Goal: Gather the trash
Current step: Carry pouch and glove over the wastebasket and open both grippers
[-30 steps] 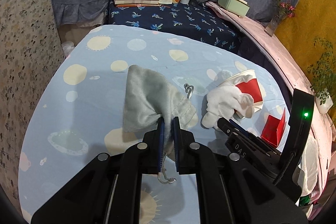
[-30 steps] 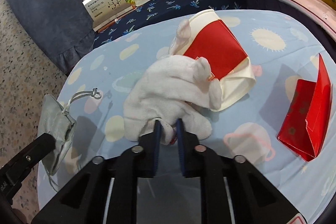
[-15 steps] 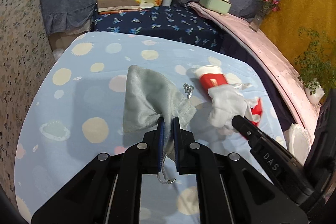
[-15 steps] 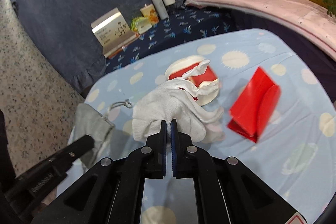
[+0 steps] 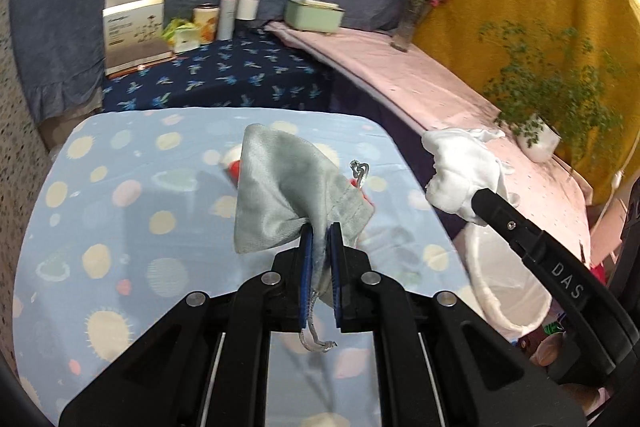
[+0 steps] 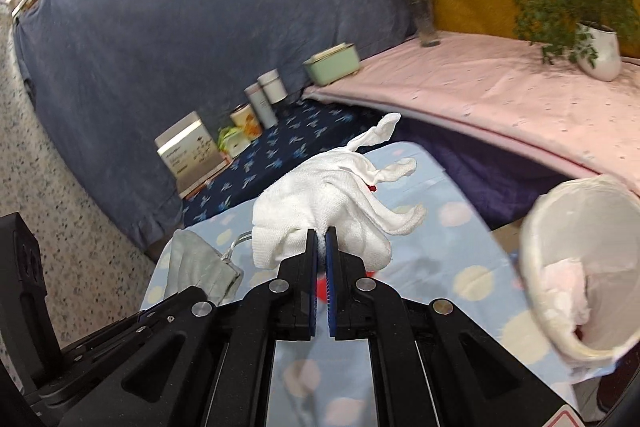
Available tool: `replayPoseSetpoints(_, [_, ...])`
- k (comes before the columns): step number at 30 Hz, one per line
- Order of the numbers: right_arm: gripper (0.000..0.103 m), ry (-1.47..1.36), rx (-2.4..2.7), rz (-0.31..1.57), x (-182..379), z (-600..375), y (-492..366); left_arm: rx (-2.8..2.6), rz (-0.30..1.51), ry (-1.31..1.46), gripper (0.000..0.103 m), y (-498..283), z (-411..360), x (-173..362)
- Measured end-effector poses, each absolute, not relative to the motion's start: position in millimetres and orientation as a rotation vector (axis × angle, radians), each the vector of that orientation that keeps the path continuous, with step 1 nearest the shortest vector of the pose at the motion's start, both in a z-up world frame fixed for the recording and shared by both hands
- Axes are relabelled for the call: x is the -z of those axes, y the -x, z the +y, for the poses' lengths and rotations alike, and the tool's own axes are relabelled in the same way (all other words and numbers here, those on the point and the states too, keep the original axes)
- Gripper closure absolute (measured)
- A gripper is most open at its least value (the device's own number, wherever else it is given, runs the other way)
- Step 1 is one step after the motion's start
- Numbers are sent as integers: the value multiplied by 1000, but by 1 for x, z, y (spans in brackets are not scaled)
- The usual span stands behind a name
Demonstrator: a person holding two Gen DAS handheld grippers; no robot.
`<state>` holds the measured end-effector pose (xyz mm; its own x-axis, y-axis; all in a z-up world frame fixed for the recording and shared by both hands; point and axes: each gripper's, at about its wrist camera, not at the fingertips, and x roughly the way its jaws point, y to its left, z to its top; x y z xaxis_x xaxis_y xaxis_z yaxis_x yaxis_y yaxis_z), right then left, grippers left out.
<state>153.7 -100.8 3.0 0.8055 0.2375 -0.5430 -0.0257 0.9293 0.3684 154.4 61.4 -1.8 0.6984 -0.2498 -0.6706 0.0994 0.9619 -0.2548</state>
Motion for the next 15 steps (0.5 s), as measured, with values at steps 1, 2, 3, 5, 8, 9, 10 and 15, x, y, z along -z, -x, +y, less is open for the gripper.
replayPoseSetpoints(1, [99, -364, -131, 614, -4, -110, -150, 212, 775, 194, 95, -155, 51, 0])
replayPoseSetpoints(2, [99, -371, -114, 606, -5, -121, -145, 224, 775, 183, 95, -155, 43, -1])
replayPoseSetpoints(3, [99, -376, -100, 599, -6, -130, -141, 240, 775, 169, 95, -154, 33, -3])
replayPoseSetpoints(5, [99, -383, -63, 583, -8, -151, -132, 278, 772, 143, 95, -151, 11, -5])
replayPoseSetpoints(8, [99, -402, -13, 566, -9, -183, -119, 329, 771, 113, 95, -148, -19, -8])
replayPoseSetpoints(9, [99, -411, 5, 562, -9, -194, -114, 348, 770, 103, 95, -148, -30, -8])
replayPoseSetpoints(10, [99, -417, 19, 558, -8, -202, -111, 362, 769, 98, 95, -147, -38, -9])
replayPoseSetpoints(15, [99, -442, 88, 543, -6, -244, -92, 451, 789, 60, 95, -147, -89, -6])
